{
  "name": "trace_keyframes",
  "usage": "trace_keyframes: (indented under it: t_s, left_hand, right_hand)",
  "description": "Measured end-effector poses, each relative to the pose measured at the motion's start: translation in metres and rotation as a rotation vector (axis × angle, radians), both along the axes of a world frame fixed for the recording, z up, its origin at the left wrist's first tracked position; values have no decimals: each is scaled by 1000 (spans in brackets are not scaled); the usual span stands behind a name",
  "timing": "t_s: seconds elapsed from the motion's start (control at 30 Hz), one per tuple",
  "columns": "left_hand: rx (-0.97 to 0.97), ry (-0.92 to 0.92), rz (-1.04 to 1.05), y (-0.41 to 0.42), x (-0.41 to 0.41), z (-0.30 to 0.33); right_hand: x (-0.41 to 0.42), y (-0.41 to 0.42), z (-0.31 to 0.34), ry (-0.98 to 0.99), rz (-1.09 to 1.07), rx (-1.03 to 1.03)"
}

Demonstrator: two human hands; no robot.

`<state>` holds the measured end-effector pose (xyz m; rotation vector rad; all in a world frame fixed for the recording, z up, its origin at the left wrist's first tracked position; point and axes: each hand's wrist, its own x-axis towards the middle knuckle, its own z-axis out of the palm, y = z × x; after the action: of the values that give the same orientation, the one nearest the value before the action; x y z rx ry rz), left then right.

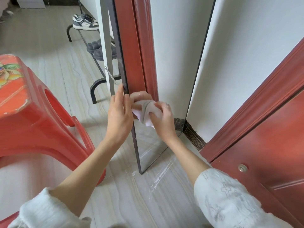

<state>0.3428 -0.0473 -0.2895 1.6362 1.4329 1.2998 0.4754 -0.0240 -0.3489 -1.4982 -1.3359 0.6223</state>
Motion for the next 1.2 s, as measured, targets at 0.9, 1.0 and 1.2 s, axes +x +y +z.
trace_keyframes:
  t_s: [0.9, 1.0, 1.2]
  left_hand:
    - [21, 94, 90, 10, 14, -33]
    - [40, 115, 99, 10, 15, -35]
    - [59, 131, 89, 10, 13, -35]
  right_hand:
    - [18, 7, -61, -36, -73, -140]
    - [25, 5, -73, 4, -59, -240]
    - [15, 23, 4, -3, -101, 157]
